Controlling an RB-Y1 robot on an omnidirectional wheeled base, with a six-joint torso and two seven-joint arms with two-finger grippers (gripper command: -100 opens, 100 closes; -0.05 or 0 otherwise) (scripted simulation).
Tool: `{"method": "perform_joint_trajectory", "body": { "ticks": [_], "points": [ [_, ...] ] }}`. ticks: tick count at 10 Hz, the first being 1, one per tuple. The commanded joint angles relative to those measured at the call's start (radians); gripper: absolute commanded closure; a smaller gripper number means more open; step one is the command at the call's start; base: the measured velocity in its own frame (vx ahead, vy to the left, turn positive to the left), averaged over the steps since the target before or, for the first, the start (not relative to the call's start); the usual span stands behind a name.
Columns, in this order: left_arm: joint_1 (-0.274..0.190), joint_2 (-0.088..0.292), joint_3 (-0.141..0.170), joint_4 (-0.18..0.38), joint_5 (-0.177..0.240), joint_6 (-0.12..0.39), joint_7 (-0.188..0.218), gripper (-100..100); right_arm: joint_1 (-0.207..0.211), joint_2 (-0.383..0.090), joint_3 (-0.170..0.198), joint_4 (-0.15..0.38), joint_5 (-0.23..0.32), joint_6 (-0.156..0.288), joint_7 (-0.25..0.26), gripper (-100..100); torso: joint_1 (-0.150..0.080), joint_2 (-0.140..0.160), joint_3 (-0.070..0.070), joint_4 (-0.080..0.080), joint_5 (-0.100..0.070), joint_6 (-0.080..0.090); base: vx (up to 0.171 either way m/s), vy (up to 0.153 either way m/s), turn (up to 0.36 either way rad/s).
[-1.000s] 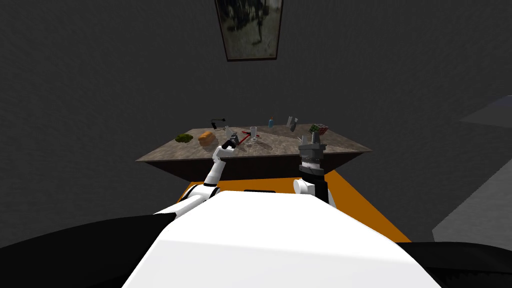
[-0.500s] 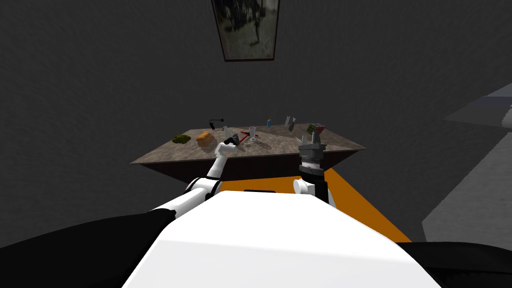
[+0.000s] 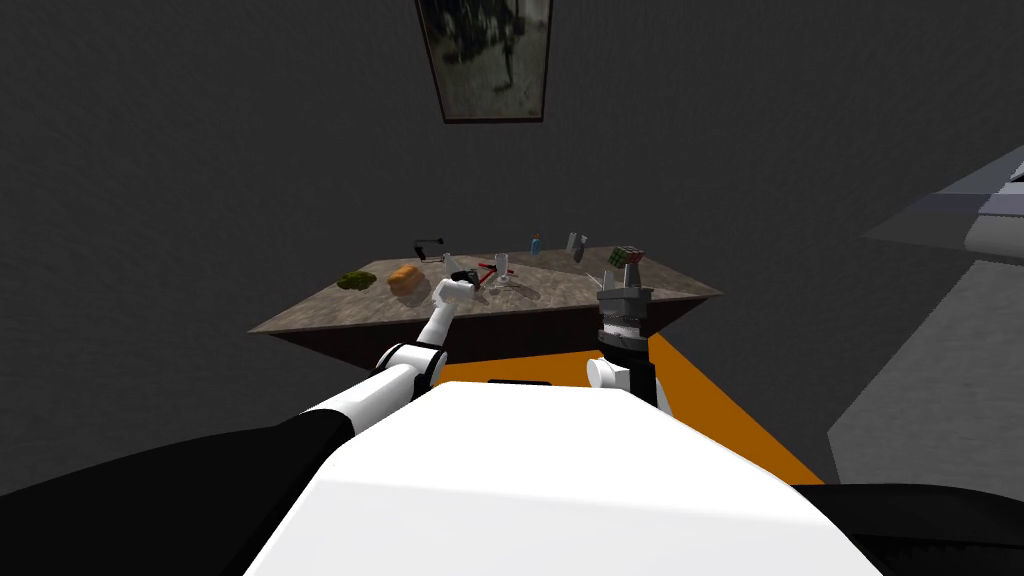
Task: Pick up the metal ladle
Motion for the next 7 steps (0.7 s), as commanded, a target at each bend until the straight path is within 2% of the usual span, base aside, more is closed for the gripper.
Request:
{"method": "perform_joint_trajectory", "body": {
  "ticks": [1, 2, 3, 4, 5, 6, 7],
  "points": [
    [-0.050, 0.004, -0.001, 0.050, 0.015, 0.050, -0.001, -100, 0.000, 0.000, 0.000, 0.000, 0.000, 0.000, 0.000, 0, 0.000, 0.000, 0.000, 0.000, 0.000, 0.000, 0.011, -0.013, -0.077],
    [-0.060, 0.004, -0.001, 0.079, 0.015, 0.072, -0.001, -100, 0.000, 0.000, 0.000, 0.000, 0.000, 0.000, 0.000, 0, 0.000, 0.000, 0.000, 0.000, 0.000, 0.000, 0.012, -0.011, -0.044],
    [-0.103, 0.008, -0.003, 0.115, 0.029, 0.102, -0.003, -100, 0.000, 0.000, 0.000, 0.000, 0.000, 0.000, 0.000, 0, 0.000, 0.000, 0.000, 0.000, 0.000, 0.000, 0.017, -0.015, -0.074],
    [-0.108, 0.008, -0.003, 0.138, 0.029, 0.124, -0.003, -100, 0.000, 0.000, 0.000, 0.000, 0.000, 0.000, 0.000, 0, -0.001, -0.001, 0.000, 0.000, 0.000, 0.000, 0.016, -0.012, -0.044],
    [-0.153, 0.012, -0.004, 0.180, 0.042, 0.152, -0.006, -100, 0.000, 0.000, 0.000, 0.000, 0.000, 0.000, 0.000, 0, 0.000, -0.001, 0.000, 0.000, 0.000, 0.000, 0.021, -0.017, -0.084],
    [-0.153, 0.012, -0.004, 0.196, 0.042, 0.174, -0.006, -100, 0.000, 0.000, 0.000, 0.000, 0.000, 0.000, 0.000, 0, -0.001, -0.001, -0.001, 0.000, 0.000, 0.000, 0.023, -0.016, -0.040],
    [-0.195, 0.016, -0.006, 0.229, 0.055, 0.205, -0.009, -100, 0.000, 0.000, 0.000, 0.000, 0.000, 0.000, 0.000, 0, -0.001, -0.001, -0.001, 0.000, 0.000, 0.000, 0.027, -0.021, -0.088]
  ]
}}
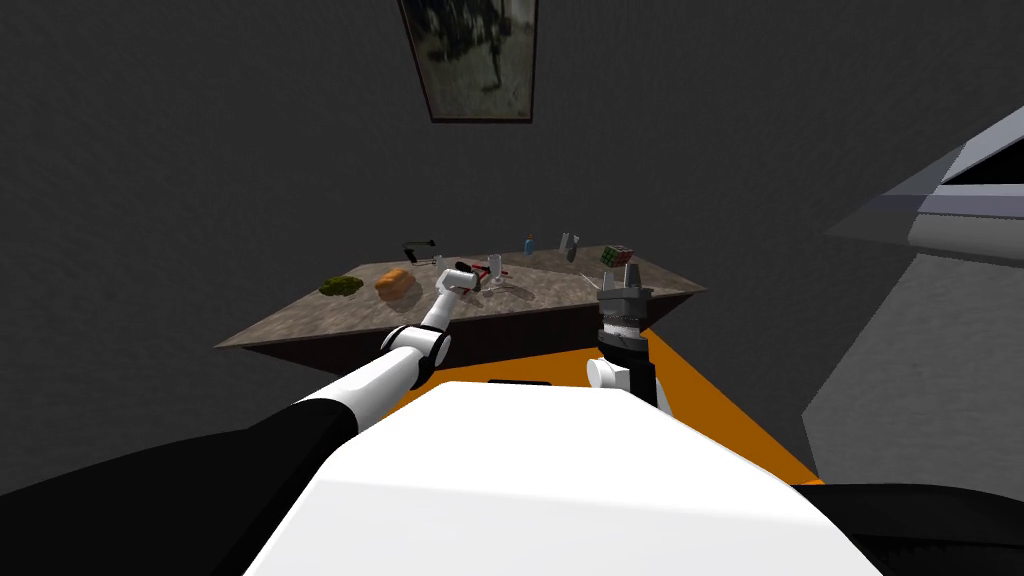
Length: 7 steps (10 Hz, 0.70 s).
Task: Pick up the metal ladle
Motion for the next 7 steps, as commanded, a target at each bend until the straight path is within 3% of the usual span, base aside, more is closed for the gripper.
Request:
{"method": "perform_joint_trajectory", "body": {
  "ticks": [1, 2, 3, 4, 7],
  "points": [
    [-0.024, 0.003, -0.001, 0.045, 0.008, 0.037, -0.003, -100, 0.000, 0.000, 0.000, 0.000, 0.000, 0.000, 0.000, 0, 0.000, 0.000, 0.000, 0.000, 0.000, 0.000, 0.025, -0.015, -0.039],
    [-0.064, 0.007, -0.003, 0.072, 0.020, 0.076, -0.008, -100, 0.000, 0.000, 0.000, 0.000, 0.000, 0.000, 0.000, 0, 0.001, 0.000, 0.000, 0.000, 0.000, -0.001, 0.037, -0.025, -0.075],
    [-0.064, 0.007, -0.003, 0.100, 0.020, 0.082, -0.008, -100, 0.000, 0.000, 0.000, 0.000, 0.000, 0.000, 0.000, 0, 0.000, -0.001, 0.000, 0.000, 0.000, 0.000, 0.035, -0.019, -0.039],
    [-0.101, 0.011, -0.005, 0.133, 0.033, 0.121, -0.012, -100, 0.000, 0.000, 0.000, 0.000, 0.000, 0.000, 0.000, 0, 0.000, 0.000, 0.000, 0.000, 0.000, -0.001, 0.036, -0.025, -0.086],
    [-0.135, 0.015, -0.008, 0.203, 0.044, 0.163, -0.017, -100, 0.000, 0.000, 0.000, 0.000, 0.000, 0.000, 0.000, 0, 0.000, -0.001, -0.001, 0.000, 0.000, 0.000, 0.040, -0.015, -0.045]
  ]
}}
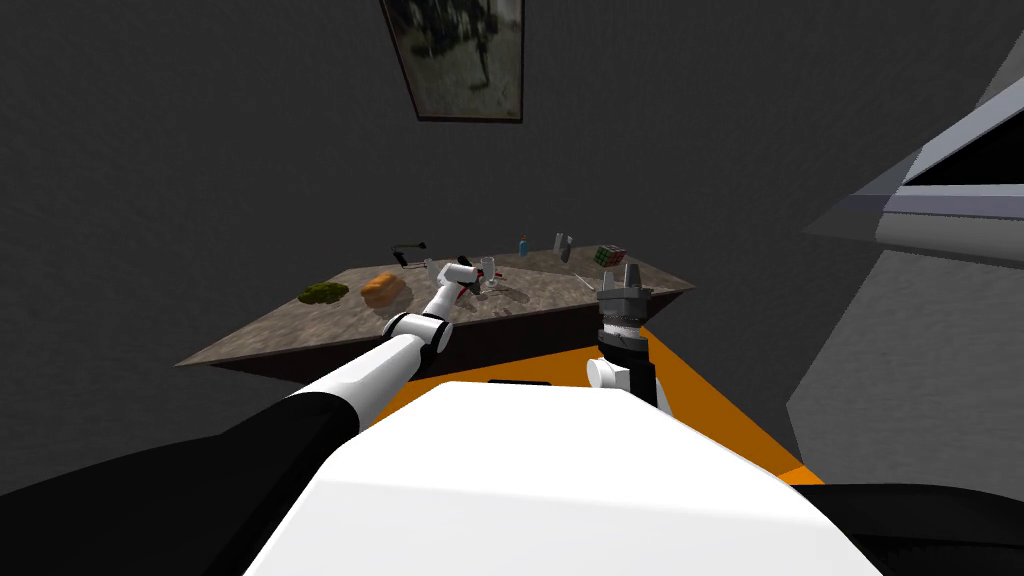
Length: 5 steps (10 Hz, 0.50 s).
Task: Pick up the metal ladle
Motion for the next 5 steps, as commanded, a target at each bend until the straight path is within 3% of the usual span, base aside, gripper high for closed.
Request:
{"method": "perform_joint_trajectory", "body": {
  "ticks": [1, 4, 5],
  "points": [
    [-0.033, 0.005, -0.003, 0.050, 0.013, 0.044, -0.006, -100, 0.000, 0.000, 0.000, 0.000, 0.000, 0.000, 0.000, 0, 0.000, 0.000, 0.000, 0.000, 0.000, 0.000, 0.057, -0.026, -0.081],
    [-0.081, 0.011, -0.008, 0.136, 0.033, 0.107, -0.017, -100, 0.000, 0.000, 0.000, 0.000, 0.000, 0.000, 0.000, 0, -0.001, -0.002, -0.001, -0.001, 0.000, 0.000, 0.075, -0.024, -0.064],
    [-0.081, 0.011, -0.008, 0.146, 0.033, 0.107, -0.017, -100, 0.000, 0.000, 0.000, 0.000, 0.000, 0.000, 0.000, 0, 0.000, -0.002, -0.001, 0.000, 0.000, 0.000, 0.051, -0.011, -0.034]
  ]
}}
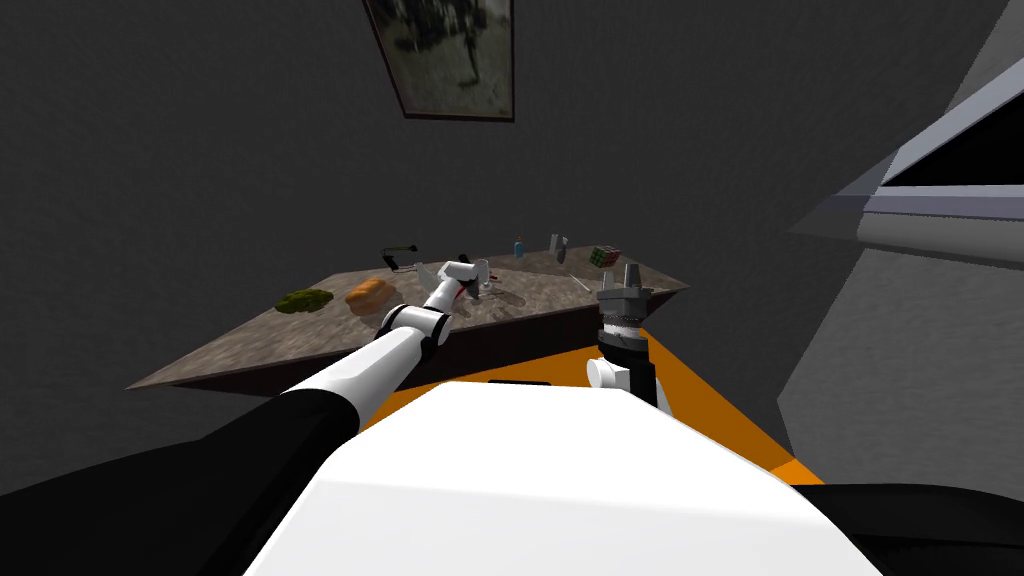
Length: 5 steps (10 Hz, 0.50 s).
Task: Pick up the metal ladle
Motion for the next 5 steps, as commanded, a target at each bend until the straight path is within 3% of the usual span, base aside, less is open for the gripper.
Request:
{"method": "perform_joint_trajectory", "body": {
  "ticks": [1, 4, 5],
  "points": [
    [-0.016, 0.003, -0.003, 0.040, 0.010, 0.035, -0.005, -100, 0.000, 0.000, 0.000, 0.000, 0.000, 0.000, 0.000, 0, 0.000, 0.000, 0.000, 0.000, 0.000, 0.000, 0.057, -0.010, -0.061],
    [-0.040, 0.004, -0.011, 0.134, 0.031, 0.094, -0.018, -100, 0.000, 0.000, 0.000, 0.000, 0.000, 0.000, 0.000, 0, 0.000, -0.004, -0.002, -0.001, 0.000, 0.000, 0.129, -0.013, -0.076],
    [-0.040, 0.004, -0.011, 0.134, 0.031, 0.094, -0.018, -100, 0.000, 0.000, 0.000, 0.000, 0.000, 0.000, 0.000, 0, -0.001, -0.007, -0.004, -0.001, 0.000, 0.000, 0.102, -0.008, -0.018]
  ]
}}
